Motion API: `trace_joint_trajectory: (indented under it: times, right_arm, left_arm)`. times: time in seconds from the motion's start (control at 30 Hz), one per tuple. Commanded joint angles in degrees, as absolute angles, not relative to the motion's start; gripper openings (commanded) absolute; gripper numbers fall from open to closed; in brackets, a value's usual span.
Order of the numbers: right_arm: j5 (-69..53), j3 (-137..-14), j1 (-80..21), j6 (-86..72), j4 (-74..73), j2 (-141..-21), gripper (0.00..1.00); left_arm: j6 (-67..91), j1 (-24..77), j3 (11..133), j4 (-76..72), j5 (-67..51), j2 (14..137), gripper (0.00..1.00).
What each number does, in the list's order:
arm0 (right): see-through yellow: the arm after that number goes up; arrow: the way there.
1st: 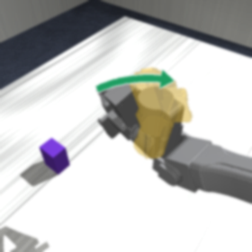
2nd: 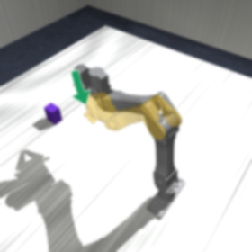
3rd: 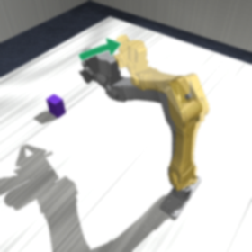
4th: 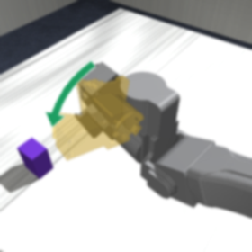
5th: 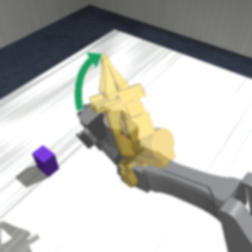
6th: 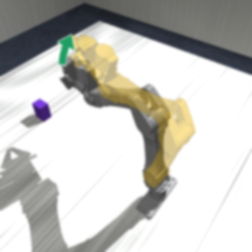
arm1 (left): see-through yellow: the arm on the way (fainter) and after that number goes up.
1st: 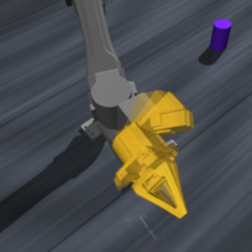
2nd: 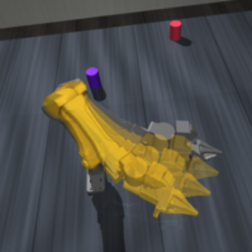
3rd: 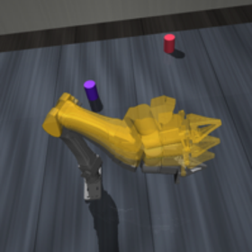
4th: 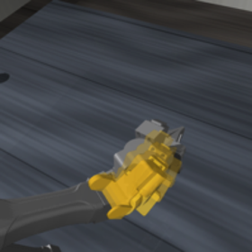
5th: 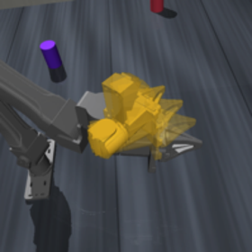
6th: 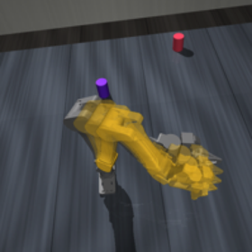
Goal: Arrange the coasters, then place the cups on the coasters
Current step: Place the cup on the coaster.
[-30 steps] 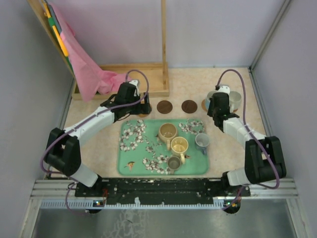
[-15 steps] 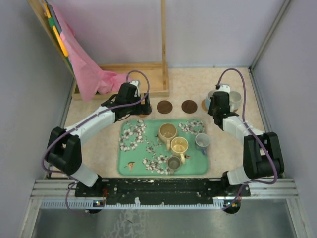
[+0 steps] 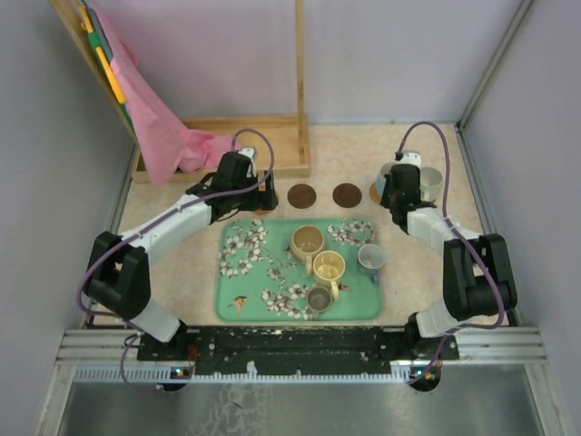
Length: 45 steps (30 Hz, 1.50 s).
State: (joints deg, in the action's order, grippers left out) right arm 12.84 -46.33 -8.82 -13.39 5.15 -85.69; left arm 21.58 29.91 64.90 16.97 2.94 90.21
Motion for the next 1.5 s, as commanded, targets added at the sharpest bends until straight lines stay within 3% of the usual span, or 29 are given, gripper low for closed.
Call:
trace_joint_trajectory:
  times: [0.0, 1.13, 1.27, 1.47]
  right_arm:
    - [13.9, -51.0, -8.0, -12.5, 13.8, -86.1, 0.00]
    - [13.4, -50.5, -8.0, -12.7, 10.2, -88.9, 0.00]
    - [13.8, -50.3, -8.1, -13.1, 9.7, -88.8, 0.12]
    - [14.2, -50.2, -8.0, -13.4, 9.4, -88.7, 0.17]
  left_arm:
    - [21.0, 30.2, 66.7, 17.4, 2.9, 90.9, 1.00]
    - [21.4, 30.3, 66.5, 16.8, 2.1, 91.1, 1.00]
    - [21.4, 30.3, 66.6, 16.8, 2.1, 91.0, 1.00]
    - [21.4, 30.3, 66.6, 16.8, 2.2, 90.9, 1.00]
